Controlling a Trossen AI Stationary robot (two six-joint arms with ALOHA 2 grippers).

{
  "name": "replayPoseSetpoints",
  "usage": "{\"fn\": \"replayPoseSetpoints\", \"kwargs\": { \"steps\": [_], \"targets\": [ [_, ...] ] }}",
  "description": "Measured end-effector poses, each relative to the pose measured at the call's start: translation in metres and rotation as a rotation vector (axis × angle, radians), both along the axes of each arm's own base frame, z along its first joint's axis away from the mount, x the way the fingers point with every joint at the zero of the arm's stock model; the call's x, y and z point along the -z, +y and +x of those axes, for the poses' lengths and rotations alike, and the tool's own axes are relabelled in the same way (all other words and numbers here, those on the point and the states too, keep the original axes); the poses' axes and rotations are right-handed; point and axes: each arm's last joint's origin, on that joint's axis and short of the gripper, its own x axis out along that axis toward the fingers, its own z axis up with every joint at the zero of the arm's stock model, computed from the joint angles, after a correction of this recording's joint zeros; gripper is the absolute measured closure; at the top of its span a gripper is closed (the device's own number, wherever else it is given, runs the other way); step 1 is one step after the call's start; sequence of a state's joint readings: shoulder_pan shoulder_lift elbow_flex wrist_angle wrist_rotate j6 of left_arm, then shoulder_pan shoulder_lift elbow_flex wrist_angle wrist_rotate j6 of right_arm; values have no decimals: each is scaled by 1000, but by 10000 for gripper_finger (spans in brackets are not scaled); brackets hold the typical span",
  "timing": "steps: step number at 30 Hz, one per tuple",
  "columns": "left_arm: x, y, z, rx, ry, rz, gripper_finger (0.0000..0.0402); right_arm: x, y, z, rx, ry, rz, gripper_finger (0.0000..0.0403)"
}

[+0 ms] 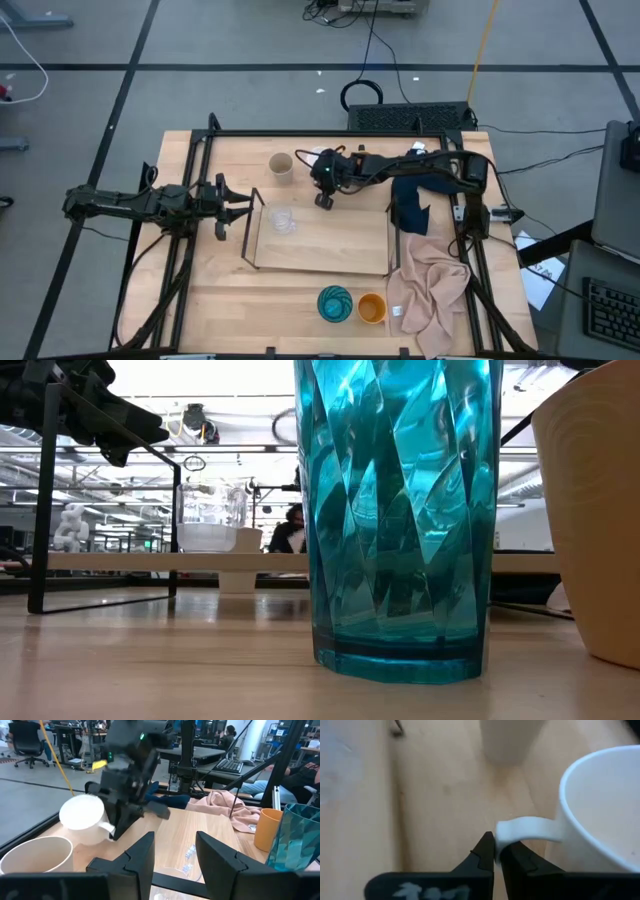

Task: Stack small to large cups/mugs on shelf
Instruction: Put the white mug on the shelf

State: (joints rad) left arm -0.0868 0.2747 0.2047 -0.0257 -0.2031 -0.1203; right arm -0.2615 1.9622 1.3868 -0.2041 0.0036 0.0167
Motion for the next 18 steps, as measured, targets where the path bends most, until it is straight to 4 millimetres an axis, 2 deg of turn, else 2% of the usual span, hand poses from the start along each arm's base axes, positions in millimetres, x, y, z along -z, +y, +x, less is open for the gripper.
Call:
{"fn": "replayPoseSetpoints", "kwargs": {
  "steps": [8,14,18],
  "targets": [
    [-1,0,0,-8,-6,-6,256,-59,30,-10,-35,-128,-79,400],
    [-1,0,0,-9,-8,-14,256,-101,74,-22,-85,-229,-141,400],
    [-1,0,0,-9,-6,-14,256,-118,103,-28,-111,-291,-159,400]
  ]
}}
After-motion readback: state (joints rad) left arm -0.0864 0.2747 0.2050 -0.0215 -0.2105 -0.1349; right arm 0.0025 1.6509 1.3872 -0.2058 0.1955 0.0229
